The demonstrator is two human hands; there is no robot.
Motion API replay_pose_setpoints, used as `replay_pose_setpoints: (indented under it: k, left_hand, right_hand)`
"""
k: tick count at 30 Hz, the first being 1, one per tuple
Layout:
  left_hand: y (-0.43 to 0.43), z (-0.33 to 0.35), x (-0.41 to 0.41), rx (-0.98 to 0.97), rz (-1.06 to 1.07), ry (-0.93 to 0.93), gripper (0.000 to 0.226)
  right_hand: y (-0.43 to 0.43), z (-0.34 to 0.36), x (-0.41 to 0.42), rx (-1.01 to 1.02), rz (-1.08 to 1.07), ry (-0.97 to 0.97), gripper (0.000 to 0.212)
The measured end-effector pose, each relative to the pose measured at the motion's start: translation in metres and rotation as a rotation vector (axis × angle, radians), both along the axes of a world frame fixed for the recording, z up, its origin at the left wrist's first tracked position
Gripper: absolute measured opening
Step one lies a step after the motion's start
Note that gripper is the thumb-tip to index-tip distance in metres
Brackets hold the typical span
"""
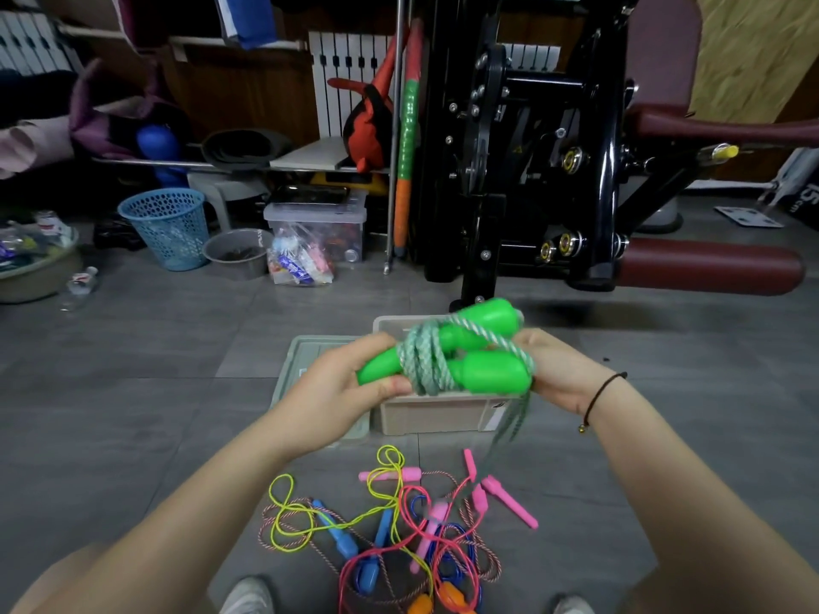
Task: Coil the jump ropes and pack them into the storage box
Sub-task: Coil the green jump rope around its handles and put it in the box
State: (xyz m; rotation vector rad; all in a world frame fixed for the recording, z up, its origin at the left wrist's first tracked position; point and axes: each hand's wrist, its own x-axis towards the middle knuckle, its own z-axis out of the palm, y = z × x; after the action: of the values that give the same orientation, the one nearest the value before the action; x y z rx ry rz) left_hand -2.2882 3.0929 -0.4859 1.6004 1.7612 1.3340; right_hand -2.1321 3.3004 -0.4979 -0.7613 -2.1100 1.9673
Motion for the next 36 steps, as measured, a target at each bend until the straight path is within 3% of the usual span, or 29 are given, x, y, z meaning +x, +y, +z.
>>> replay_pose_setpoints:
  k: [2, 5, 14, 24, 28, 31, 36]
  left_hand:
    - [0.004, 0.001, 0.000, 0.059, 0.038, -0.225, 0.013]
    - [0.008, 0.003, -0.005, 0.136, 0.172, -0.401, 0.010]
    - [0.024, -0.004, -0.016, 0.171, 0.363, -0.476, 0.010]
    - [0.032, -0.015, -0.025, 0.123, 0.439, -0.447, 0.010]
    - [0.036, -0.016, -0.020, 0.128, 0.414, -0.436, 0.010]
    - [0.037, -0.015, -0.019, 0.134, 0.406, -0.419, 0.011]
    - [0.038, -0.013, -0.018, 0.129, 0.397, -0.375, 0.010]
  right_hand:
    - [-0.009, 0.002, -0.005, 0.037, 0.029, 0.014, 0.039]
    - [-0.022, 0.006, -0.011, 0.017, 0.056, 0.083, 0.022]
    - [-0.033, 0.013, -0.027, 0.443, -0.049, 0.158, 0.027]
    - [-0.046, 0.008, -0.033, -0.026, -0.050, 0.128, 0.023]
    - [-0.061, 0.013, -0.030, 0.191, 0.009, 0.071, 0.014]
    - [-0.063, 0.011, -0.032, 0.205, 0.003, 0.105, 0.009]
    - [-0.065, 0.002, -0.036, 0.380, -0.115, 0.003, 0.036]
